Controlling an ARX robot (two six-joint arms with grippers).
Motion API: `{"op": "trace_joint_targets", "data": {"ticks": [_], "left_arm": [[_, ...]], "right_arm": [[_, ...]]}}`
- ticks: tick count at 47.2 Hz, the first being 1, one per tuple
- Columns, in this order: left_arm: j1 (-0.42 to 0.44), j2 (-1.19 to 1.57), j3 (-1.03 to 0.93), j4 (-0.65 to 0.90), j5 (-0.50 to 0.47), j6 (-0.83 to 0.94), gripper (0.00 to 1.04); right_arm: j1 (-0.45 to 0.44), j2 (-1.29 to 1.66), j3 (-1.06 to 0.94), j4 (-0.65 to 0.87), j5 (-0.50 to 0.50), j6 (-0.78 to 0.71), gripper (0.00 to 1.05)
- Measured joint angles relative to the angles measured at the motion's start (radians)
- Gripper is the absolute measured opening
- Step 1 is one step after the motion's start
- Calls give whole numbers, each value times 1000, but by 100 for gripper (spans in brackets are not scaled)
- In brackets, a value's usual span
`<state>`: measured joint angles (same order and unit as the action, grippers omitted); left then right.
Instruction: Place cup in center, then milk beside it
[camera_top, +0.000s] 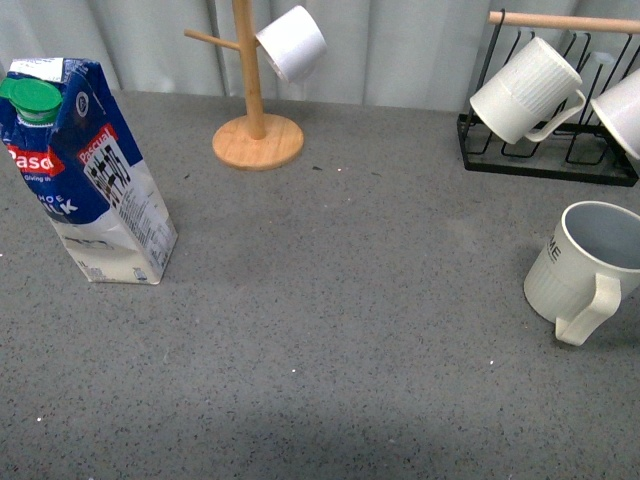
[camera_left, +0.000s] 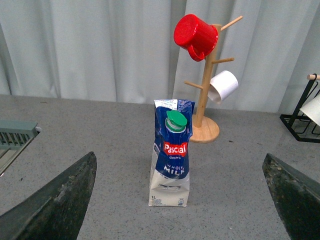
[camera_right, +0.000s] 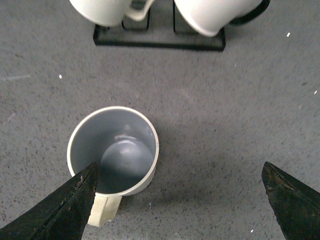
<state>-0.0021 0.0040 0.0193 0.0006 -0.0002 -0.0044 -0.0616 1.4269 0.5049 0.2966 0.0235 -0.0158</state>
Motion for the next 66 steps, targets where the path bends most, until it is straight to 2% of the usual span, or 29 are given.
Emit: {"op": "trace_joint_targets", "data": {"ticks": [8, 23, 33, 38, 42, 54, 61, 66], "left_arm": [[0, 0, 0, 0, 0, 0, 98], [0, 0, 0, 0, 0, 0, 98], [0, 0, 0, 0, 0, 0, 98], [0, 0, 0, 0, 0, 0, 98], [0, 0, 0, 0, 0, 0, 98], [0, 0, 0, 0, 0, 0, 98], [0, 0, 0, 0, 0, 0, 98], [0, 0, 0, 0, 0, 0, 98]], "right_arm": [[-8, 159, 114, -95, 3, 41, 95], [-5, 355, 237, -124, 39, 85, 95], [0, 438, 280, -130, 29, 119, 94], [4, 457, 300, -139, 19, 140, 75], [6, 460, 305, -142, 19, 146, 66], [13, 470, 339, -203, 18, 157, 20], [15, 471, 349, -226, 13, 160, 4], [19, 470, 365, -249, 9, 161, 2]]}}
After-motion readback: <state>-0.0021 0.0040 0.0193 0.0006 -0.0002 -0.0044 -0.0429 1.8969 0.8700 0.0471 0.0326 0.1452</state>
